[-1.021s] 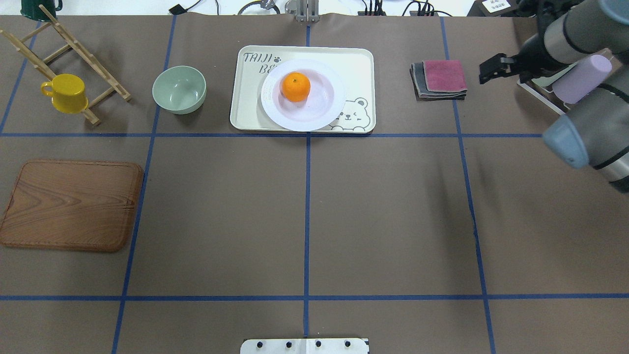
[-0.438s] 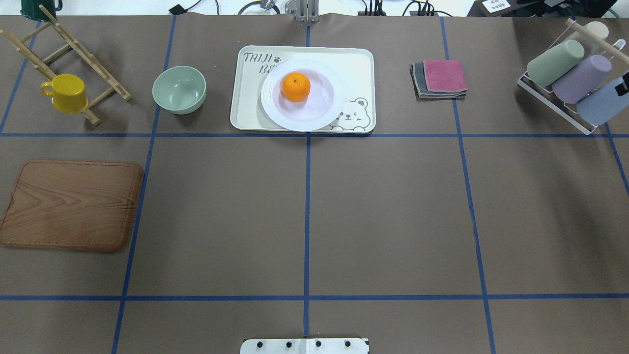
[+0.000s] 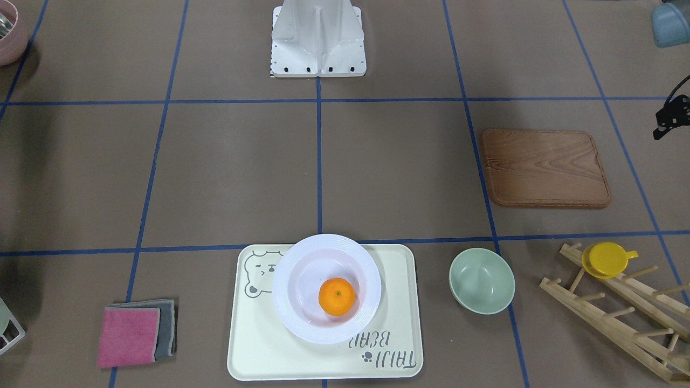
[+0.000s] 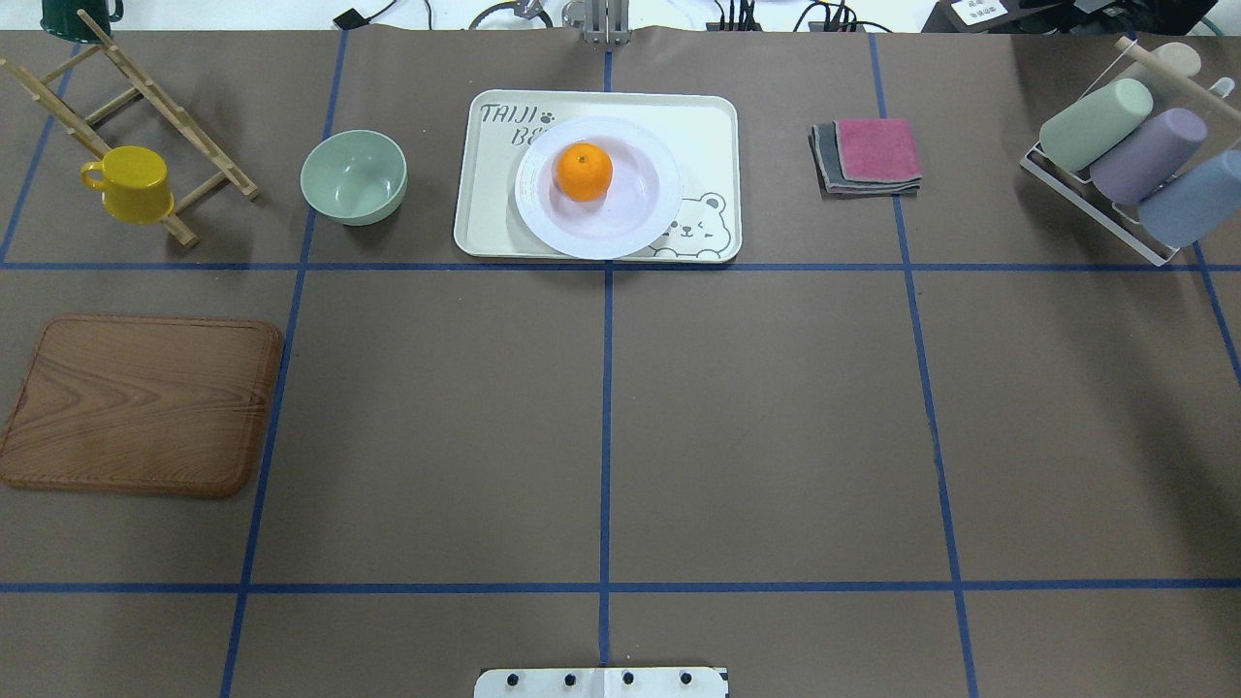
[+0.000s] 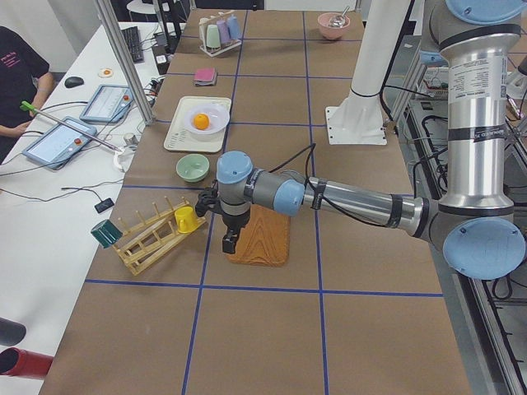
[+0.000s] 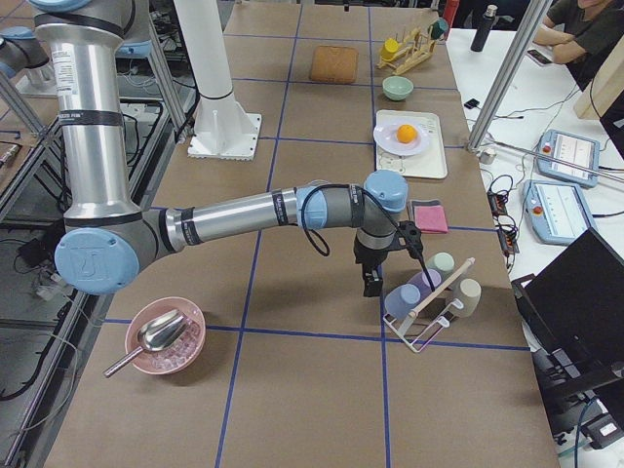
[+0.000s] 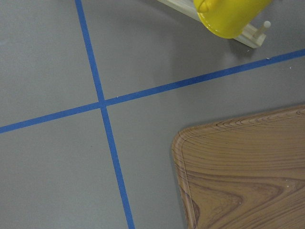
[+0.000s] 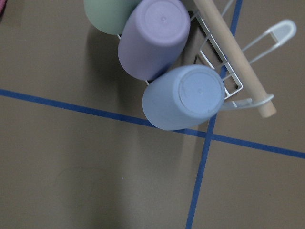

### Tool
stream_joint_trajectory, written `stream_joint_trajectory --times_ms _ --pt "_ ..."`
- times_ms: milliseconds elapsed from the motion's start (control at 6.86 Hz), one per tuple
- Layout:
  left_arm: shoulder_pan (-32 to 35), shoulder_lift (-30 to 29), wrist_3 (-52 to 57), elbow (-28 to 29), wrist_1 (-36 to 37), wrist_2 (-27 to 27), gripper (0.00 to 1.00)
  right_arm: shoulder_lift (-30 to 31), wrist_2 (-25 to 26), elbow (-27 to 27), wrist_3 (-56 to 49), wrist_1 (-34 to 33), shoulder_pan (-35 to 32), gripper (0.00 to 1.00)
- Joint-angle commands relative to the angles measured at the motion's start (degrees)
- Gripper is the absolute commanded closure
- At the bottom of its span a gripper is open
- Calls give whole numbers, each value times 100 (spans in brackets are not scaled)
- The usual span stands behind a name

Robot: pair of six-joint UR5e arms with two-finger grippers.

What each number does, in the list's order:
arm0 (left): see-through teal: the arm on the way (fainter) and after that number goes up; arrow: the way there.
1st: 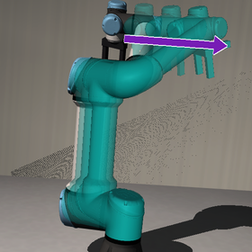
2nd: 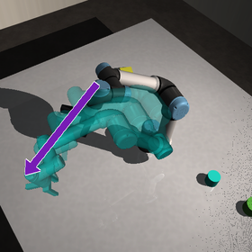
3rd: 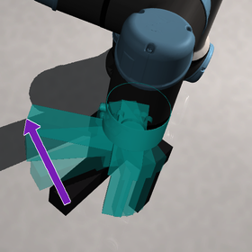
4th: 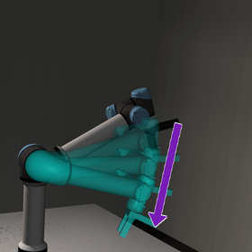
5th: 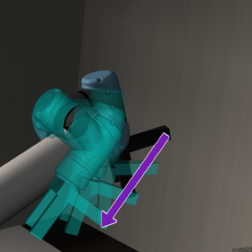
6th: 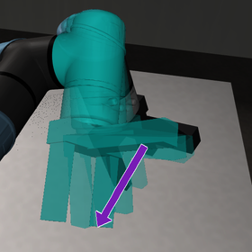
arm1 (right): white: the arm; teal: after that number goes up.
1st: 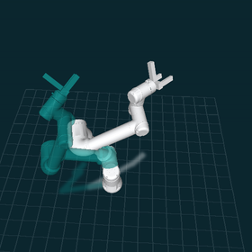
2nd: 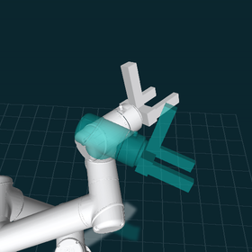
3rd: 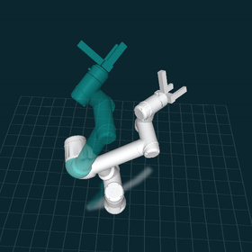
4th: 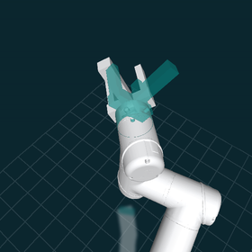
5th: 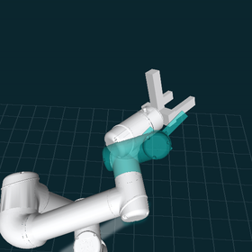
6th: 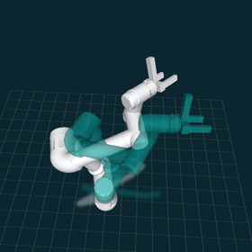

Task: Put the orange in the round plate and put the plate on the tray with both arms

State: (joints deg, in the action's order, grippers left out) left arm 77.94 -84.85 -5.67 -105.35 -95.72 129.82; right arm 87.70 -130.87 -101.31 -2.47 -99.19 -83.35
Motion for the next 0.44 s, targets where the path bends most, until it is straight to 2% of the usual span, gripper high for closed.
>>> stream_joint_trajectory --times_ms 0,292 --pt "2 4 4 6 0 0 2 142 -35 -170 1 -56 3 0" --pt "2 4 13 14 0 0 2 134 -35 -161 10 -39 3 0"
